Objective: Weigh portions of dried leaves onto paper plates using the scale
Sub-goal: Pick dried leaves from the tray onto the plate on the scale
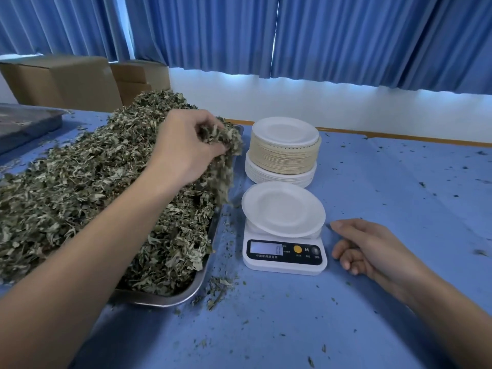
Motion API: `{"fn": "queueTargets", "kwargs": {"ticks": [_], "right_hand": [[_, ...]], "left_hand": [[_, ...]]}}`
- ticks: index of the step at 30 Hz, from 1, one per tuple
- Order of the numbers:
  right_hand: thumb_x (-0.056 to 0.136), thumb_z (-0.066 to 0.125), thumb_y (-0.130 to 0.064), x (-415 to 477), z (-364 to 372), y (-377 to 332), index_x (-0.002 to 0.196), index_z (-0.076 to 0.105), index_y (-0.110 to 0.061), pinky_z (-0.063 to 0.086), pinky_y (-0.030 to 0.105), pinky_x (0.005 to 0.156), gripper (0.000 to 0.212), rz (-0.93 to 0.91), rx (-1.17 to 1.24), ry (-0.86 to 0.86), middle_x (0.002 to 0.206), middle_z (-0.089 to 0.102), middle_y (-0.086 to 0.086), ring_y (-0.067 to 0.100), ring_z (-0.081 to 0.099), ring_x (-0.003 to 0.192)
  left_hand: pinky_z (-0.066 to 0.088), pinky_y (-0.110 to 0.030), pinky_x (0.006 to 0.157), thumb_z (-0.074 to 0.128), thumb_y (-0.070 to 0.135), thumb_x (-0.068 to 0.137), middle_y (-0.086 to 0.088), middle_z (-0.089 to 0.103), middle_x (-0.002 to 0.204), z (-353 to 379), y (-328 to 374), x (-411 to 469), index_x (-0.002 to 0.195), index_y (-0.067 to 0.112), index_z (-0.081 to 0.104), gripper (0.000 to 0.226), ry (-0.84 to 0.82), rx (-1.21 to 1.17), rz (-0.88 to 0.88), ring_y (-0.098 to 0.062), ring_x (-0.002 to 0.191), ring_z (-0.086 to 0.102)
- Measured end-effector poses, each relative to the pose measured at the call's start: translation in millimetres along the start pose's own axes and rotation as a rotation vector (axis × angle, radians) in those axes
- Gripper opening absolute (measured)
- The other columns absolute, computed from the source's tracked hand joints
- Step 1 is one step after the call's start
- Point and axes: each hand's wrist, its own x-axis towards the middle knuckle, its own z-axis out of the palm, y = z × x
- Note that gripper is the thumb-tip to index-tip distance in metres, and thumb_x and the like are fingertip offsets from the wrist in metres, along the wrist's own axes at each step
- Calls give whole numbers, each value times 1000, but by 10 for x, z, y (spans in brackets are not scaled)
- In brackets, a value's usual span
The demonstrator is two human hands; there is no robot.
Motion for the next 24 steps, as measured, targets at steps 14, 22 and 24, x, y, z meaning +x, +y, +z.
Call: {"fn": "queueTargets", "kwargs": {"ticks": [14, 22, 24], "right_hand": [[97, 67, -36, -11, 2, -1, 118, 62, -14, 46, 27, 43, 31, -10, -19, -20, 76, 69, 18, 21, 56, 51], [95, 69, -36, -11, 13, -2, 119, 62, -14, 47, 26, 43, 33, -10, -27, -14, 76, 70, 19, 22, 56, 50], [96, 69, -37, -19, 11, -8, 119, 62, -15, 47, 27, 44, 33, -19, -38, -10, 77, 70, 18, 22, 57, 52]], "left_hand": [[50, -28, 83, 81, 6, 79, -2, 71, 104, 1112, 242, 31, 101, 13, 75, 24, -587, 217, 176, -20, 102, 62], [42, -13, 72, 86, 24, 76, 12, 67, 101, 964, 156, -18, 106, 25, 74, 33, -695, 217, 178, -7, 94, 58], [44, -22, 89, 90, 30, 72, 12, 63, 121, 780, 170, 9, 116, 33, 70, 49, -783, 131, 78, -7, 108, 57]]}}
